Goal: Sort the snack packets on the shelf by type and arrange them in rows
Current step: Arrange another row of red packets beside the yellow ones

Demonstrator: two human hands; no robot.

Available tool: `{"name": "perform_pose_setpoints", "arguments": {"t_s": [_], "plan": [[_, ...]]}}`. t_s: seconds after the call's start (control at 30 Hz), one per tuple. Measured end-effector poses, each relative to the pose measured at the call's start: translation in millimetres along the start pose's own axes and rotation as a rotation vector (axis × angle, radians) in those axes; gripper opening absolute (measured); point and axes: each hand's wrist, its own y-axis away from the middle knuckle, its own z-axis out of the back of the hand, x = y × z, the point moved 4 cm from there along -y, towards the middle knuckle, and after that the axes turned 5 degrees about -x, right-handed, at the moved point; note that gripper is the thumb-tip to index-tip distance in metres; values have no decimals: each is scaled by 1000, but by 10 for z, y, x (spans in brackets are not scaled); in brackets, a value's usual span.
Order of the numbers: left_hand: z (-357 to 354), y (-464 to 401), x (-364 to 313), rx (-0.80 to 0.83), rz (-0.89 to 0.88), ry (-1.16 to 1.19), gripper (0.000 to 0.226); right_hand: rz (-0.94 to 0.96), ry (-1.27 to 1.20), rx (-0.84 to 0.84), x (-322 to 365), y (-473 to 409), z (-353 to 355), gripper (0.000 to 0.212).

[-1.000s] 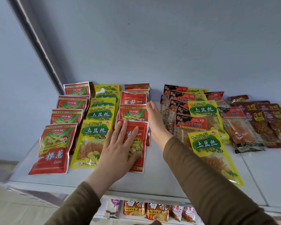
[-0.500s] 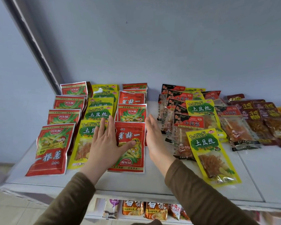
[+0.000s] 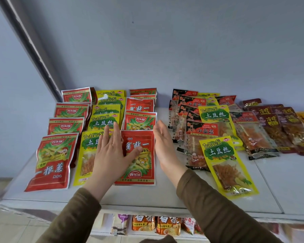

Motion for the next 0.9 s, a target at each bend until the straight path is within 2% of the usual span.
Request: {"name": "perform_pose_setpoints", "arguments": {"t_s": [0.13,0.2,0.4,0.53,0.63,0.73,0.9], "plan": [[-24,-37,-17,73,-30,-30,110,16,56,13,38,-33,-67,41],[-33,-50,-19,74,-31,-30,110,18,69,12,36,-34,-82,45],[-33,-42,-31,59,-27,-31,107,26,57,-2,50,13,-44,45],[45,-2,-99,0,-43,9,103,111,84,-28,153,84,14,43],[154,5,-220,-60,-106,41,99,210,206,-57,321,150,120,33],[222,20,-449,-92,-211,87,92,309,373,-110,488,185,355,42],[138,126,-1066,-46,-379,146,92,392,573,-296,609,279,1101,40]]}}
